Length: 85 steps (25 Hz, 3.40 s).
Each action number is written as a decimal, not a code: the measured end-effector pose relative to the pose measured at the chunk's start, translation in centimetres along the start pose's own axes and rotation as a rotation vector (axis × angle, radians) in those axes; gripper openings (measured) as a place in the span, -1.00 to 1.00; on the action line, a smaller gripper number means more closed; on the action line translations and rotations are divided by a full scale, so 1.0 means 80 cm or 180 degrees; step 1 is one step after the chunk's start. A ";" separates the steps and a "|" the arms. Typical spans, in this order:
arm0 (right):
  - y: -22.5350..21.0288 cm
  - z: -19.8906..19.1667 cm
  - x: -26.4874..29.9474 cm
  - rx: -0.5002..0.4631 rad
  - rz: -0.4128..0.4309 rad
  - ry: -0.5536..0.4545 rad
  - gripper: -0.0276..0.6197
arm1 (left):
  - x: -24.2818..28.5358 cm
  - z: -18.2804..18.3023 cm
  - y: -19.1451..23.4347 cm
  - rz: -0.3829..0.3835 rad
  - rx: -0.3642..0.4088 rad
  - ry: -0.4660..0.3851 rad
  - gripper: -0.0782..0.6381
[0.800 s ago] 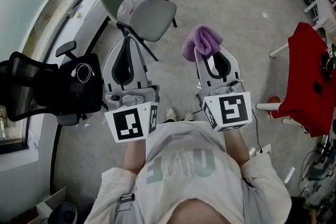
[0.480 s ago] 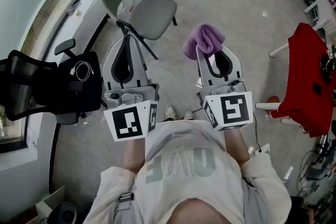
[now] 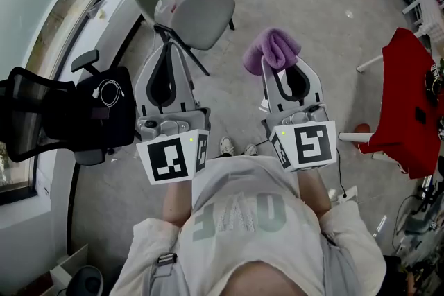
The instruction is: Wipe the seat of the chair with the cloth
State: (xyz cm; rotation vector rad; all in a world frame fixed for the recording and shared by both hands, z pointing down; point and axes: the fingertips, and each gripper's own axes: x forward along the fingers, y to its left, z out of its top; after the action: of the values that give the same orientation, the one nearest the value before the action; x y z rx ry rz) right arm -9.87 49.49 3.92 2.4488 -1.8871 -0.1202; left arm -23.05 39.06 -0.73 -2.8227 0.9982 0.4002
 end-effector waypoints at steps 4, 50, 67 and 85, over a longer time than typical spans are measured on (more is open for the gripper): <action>0.003 0.001 0.008 -0.0001 -0.0025 -0.0022 -0.64 | 0.002 -0.006 0.016 0.0031 -0.0013 0.0023 -0.75; -0.249 -0.081 0.613 0.0112 0.1207 0.0220 -0.64 | 0.510 -0.214 0.176 0.1142 0.0287 0.0335 -0.75; -0.175 -0.088 0.707 0.0086 0.1724 0.0349 -0.64 | 0.522 -0.220 0.273 0.1581 0.0297 0.0359 -0.75; -0.093 -0.169 0.758 0.0391 0.2624 0.0975 -0.64 | 0.479 -0.257 0.310 0.2178 0.0490 0.0500 -0.75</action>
State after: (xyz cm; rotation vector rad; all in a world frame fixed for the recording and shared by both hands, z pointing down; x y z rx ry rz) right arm 13.92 -7.38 14.74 1.4313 -2.5865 0.3823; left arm -5.78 -7.22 7.31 -2.3298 1.9274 0.1441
